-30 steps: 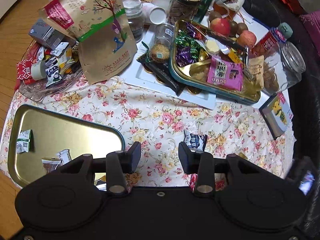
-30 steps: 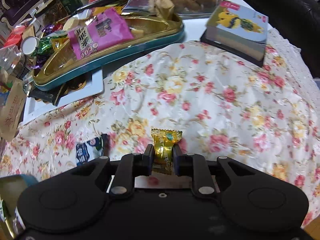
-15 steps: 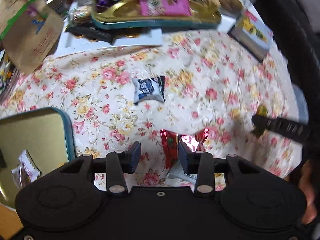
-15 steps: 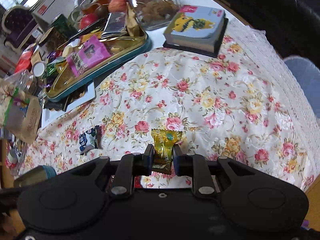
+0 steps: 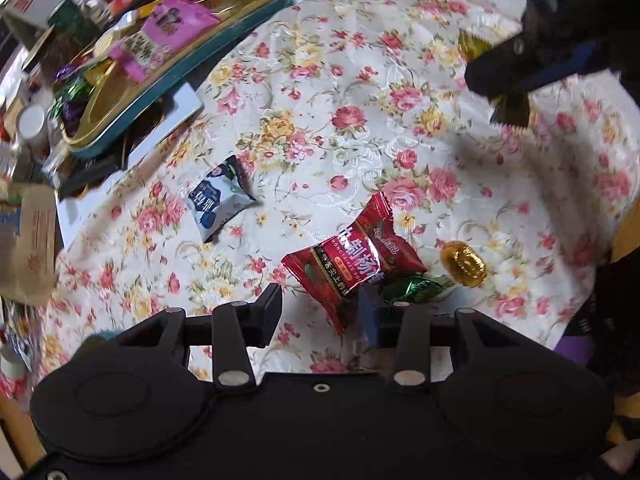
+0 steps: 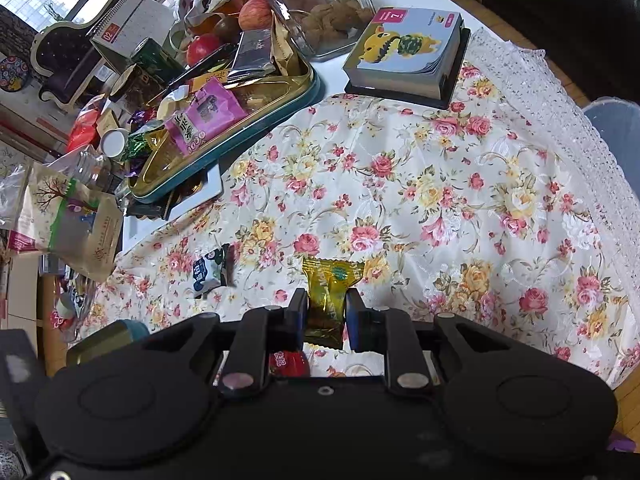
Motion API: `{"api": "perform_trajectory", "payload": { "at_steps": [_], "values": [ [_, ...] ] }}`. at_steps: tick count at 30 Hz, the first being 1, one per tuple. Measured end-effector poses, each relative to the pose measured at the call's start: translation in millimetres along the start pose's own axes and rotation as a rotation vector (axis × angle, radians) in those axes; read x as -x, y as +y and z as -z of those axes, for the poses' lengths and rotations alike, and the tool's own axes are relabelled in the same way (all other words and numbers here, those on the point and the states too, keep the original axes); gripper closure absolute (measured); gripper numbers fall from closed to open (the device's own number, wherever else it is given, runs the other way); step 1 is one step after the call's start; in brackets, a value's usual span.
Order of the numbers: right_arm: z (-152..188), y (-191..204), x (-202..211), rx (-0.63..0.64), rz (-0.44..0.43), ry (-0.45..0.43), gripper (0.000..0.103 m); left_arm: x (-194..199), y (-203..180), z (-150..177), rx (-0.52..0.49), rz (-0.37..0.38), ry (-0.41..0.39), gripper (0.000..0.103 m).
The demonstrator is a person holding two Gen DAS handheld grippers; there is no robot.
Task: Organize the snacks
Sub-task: 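Grasp red packet with left gripper while right gripper lifts gold-wrapped candy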
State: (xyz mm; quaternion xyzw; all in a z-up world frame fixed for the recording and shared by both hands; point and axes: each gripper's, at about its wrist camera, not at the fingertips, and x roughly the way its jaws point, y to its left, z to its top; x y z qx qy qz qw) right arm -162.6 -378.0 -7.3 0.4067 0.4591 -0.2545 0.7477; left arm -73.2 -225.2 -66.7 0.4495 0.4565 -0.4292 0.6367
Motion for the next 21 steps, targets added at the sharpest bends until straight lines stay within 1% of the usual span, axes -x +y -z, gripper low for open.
{"api": "perform_trajectory", "payload": {
  "at_steps": [4, 10, 15, 18, 21],
  "values": [
    [-1.8, -5.7, 4.8, -0.021, -0.03, 0.003, 0.081, -10.3, -6.4, -7.1, -0.014, 0.009, 0.016, 0.053],
    [-4.6, -11.8, 12.8, -0.046, -0.067, -0.004, 0.081, -16.7, -11.4, -25.7, 0.013, 0.019, -0.028, 0.053],
    [-7.7, -18.0, 18.6, -0.071, -0.089, -0.013, 0.081, -26.5, -6.5, -42.2, 0.071, 0.049, -0.038, 0.053],
    [-10.3, -22.0, 21.7, -0.092, -0.094, -0.02, 0.081, -34.1, -0.2, -50.9, 0.128, 0.071, -0.033, 0.053],
    [-13.2, -24.2, 25.5, -0.11, -0.104, -0.03, 0.081, -35.6, 4.9, -56.9, 0.174, 0.096, -0.045, 0.053]
  ]
}}
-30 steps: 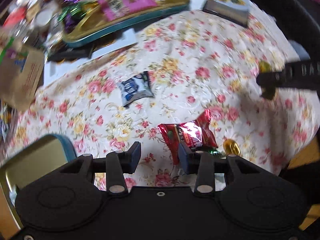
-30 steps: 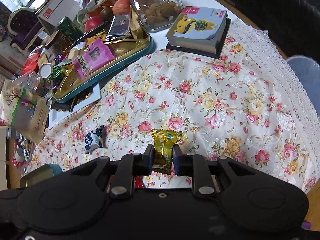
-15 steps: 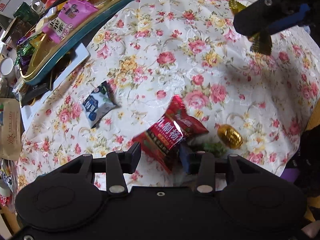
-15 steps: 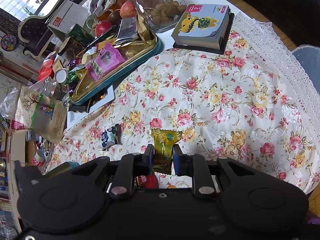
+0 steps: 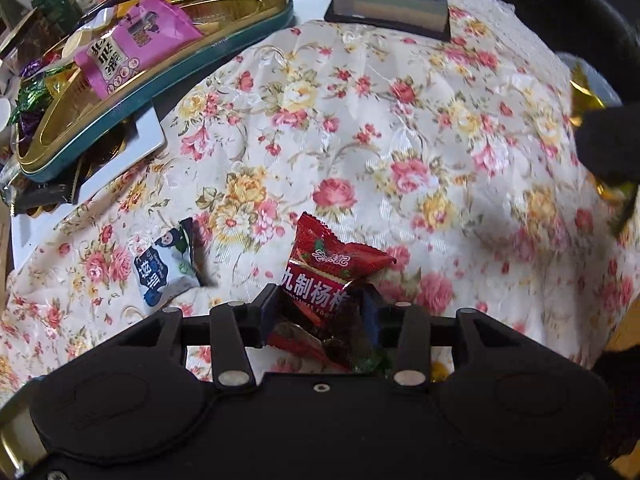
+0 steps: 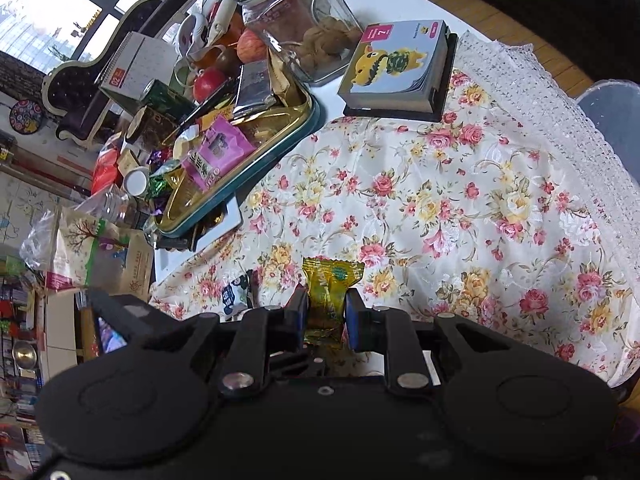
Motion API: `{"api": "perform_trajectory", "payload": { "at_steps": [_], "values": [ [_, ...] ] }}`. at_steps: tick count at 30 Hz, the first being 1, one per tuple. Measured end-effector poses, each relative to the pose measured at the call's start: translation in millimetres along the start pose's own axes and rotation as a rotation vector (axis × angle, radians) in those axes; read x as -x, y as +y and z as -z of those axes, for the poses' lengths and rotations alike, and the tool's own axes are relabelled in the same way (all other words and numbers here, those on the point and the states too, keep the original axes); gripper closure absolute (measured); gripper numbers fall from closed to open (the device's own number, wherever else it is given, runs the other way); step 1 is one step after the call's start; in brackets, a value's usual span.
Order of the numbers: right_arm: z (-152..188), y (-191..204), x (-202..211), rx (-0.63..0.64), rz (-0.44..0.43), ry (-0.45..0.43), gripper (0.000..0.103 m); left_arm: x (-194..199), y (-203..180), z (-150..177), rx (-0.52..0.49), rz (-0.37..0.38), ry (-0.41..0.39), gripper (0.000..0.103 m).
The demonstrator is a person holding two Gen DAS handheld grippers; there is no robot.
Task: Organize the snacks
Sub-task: 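Grasp red packet with left gripper while right gripper lifts gold-wrapped candy, then carry red packet in left gripper and gold candy in right gripper to tray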
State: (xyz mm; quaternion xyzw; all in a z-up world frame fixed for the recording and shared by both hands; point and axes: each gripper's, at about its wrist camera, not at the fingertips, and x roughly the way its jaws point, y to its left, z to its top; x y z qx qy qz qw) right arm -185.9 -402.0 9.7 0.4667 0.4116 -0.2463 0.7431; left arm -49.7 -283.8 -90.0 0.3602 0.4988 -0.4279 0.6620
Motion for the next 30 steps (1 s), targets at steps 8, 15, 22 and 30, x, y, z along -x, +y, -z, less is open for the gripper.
{"api": "perform_trajectory", "payload": {
  "at_steps": [8, 15, 22, 30],
  "values": [
    [-2.5, 5.0, 3.3, -0.014, -0.018, -0.011, 0.081, -12.9, 8.5, -7.2, 0.119, 0.027, 0.022, 0.049],
    [-7.2, 6.4, 7.7, -0.039, -0.025, -0.039, 0.081, -7.0, 16.2, -11.6, 0.235, 0.046, 0.028, 0.059],
    [-14.3, 3.3, 15.0, -0.081, -0.019, -0.08, 0.081, 27.2, 38.7, -6.3, 0.358, 0.011, -0.003, 0.06],
    [-12.5, 16.1, 5.5, -0.082, -0.003, -0.076, 0.081, 79.0, 92.9, 17.1, 0.528, -0.06, -0.016, 0.059]
  ]
}}
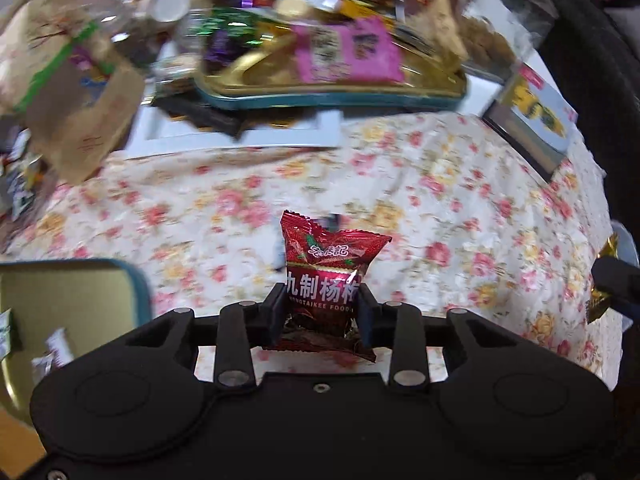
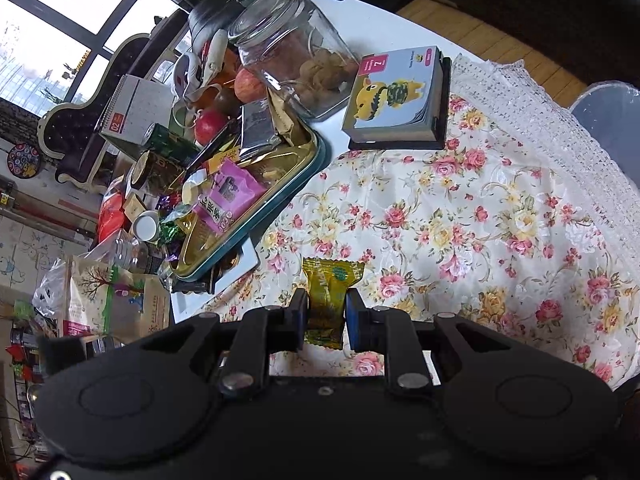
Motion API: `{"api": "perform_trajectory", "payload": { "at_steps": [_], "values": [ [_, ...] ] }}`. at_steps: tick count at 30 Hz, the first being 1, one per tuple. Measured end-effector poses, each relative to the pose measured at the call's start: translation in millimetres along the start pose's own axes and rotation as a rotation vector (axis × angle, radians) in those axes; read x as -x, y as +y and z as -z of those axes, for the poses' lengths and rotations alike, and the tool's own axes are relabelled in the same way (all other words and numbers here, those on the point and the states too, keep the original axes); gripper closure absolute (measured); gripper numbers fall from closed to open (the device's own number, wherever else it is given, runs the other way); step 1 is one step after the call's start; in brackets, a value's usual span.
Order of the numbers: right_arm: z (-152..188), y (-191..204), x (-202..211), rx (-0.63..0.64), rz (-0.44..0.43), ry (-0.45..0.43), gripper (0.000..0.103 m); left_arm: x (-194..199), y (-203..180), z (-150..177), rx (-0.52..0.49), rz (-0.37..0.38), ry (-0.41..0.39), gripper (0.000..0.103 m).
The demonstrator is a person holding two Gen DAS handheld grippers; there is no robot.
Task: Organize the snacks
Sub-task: 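Carry red packet in left gripper and gold candy in right gripper to tray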
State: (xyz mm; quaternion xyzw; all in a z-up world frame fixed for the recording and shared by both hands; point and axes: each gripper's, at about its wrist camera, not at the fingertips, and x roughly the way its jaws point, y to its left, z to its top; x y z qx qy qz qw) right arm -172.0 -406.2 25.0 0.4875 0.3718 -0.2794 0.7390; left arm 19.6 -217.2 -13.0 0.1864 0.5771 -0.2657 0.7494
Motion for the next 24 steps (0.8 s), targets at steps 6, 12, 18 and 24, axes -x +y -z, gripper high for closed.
{"api": "perform_trajectory", "payload": {
  "at_steps": [6, 12, 18, 24],
  "values": [
    [12.5, 25.2, -15.9, 0.04, 0.008, 0.026, 0.081, 31.3, 61.3, 3.3, 0.098, -0.12, -0.023, 0.059],
    [37.2, 60.7, -38.4, 0.118, 0.012, 0.068, 0.081, 52.6, 125.8, 15.9, 0.197, -0.174, -0.032, 0.059],
    [78.9, 106.3, -60.7, 0.248, -0.033, 0.104, 0.081, 64.3, 183.7, 31.3, 0.306, -0.202, -0.02, 0.059],
    [128.5, 154.7, -77.0, 0.415, -0.118, 0.157, 0.081, 75.9, 225.2, 45.1, 0.388, -0.2, -0.03, 0.059]
  ]
}}
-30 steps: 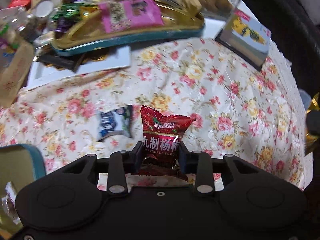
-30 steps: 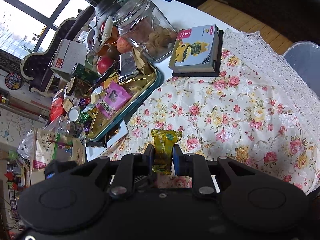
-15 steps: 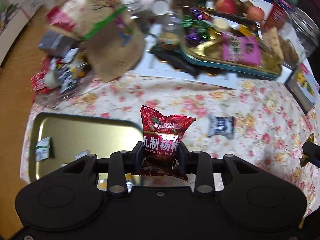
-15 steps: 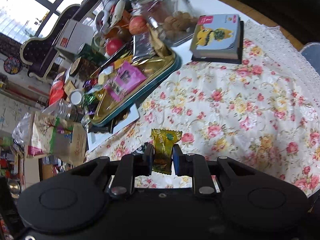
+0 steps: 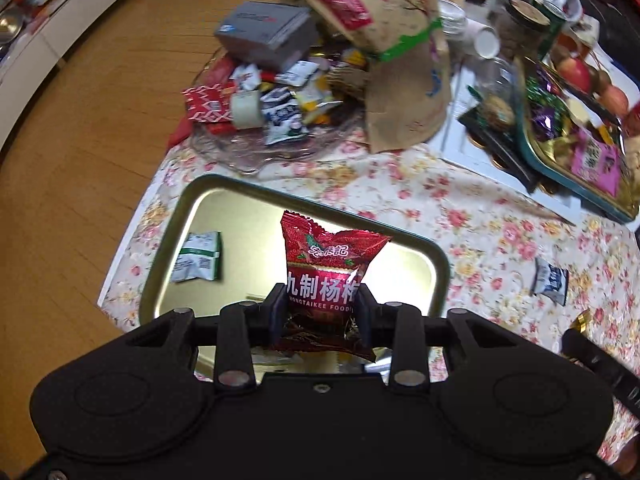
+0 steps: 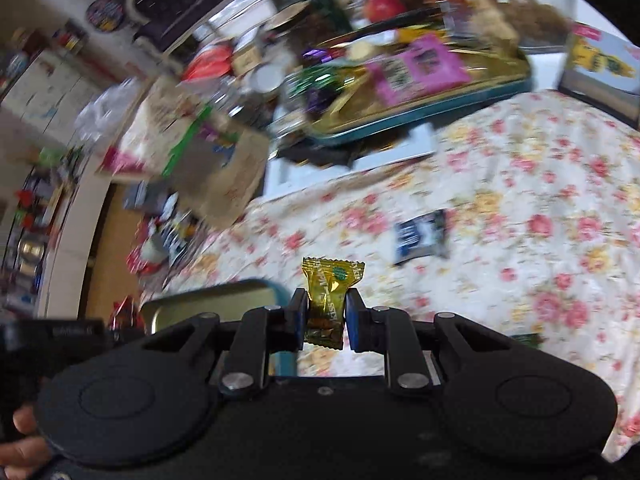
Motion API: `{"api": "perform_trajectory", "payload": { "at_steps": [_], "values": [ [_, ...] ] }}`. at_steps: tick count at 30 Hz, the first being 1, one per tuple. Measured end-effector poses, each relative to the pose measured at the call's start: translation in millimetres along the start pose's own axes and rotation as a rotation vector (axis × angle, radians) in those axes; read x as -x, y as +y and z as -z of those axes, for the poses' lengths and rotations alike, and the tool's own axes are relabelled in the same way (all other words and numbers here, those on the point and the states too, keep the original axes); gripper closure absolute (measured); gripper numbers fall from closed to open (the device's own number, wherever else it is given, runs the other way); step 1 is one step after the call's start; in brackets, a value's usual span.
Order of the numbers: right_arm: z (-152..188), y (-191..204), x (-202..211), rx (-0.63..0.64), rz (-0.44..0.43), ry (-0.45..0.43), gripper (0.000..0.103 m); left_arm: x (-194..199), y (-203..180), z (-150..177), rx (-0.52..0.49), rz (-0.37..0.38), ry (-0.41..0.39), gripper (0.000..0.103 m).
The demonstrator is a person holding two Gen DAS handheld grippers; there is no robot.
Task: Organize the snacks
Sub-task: 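Carry red packet in left gripper and gold candy in right gripper to tray, then open left gripper over the tray while right gripper releases gold candy there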
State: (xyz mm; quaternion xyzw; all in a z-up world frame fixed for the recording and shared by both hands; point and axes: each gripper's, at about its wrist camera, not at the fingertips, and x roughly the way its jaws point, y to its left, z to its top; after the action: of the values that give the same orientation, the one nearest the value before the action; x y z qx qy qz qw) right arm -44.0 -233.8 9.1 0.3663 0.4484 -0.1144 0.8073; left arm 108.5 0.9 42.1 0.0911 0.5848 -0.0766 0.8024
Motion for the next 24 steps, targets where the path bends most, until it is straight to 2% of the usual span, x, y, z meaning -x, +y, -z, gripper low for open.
{"api": "perform_trajectory", "payload": {
  "at_steps": [6, 10, 16, 20, 24],
  "values": [
    [28.2, 56.0, -23.8, 0.152, -0.112, 0.069, 0.081, 2.7, 37.4, -2.0, 0.051, 0.009, 0.0, 0.059],
    [44.8, 81.3, -32.2, 0.233, -0.167, 0.099, 0.081, 4.6, 54.0, 0.9, 0.07, -0.009, -0.029, 0.059],
    [61.4, 102.4, -40.0, 0.313, -0.217, 0.127, 0.078, -1.8, 62.6, 2.7, 0.078, 0.011, -0.003, 0.059],
    [66.5, 108.8, -39.0, 0.345, -0.253, 0.131, 0.071, -3.1, 63.8, 2.4, 0.087, 0.026, 0.009, 0.059],
    [65.6, 108.8, -34.0, 0.351, -0.251, 0.102, 0.065, -1.7, 61.9, 2.9, 0.079, 0.021, 0.002, 0.059]
  ]
}}
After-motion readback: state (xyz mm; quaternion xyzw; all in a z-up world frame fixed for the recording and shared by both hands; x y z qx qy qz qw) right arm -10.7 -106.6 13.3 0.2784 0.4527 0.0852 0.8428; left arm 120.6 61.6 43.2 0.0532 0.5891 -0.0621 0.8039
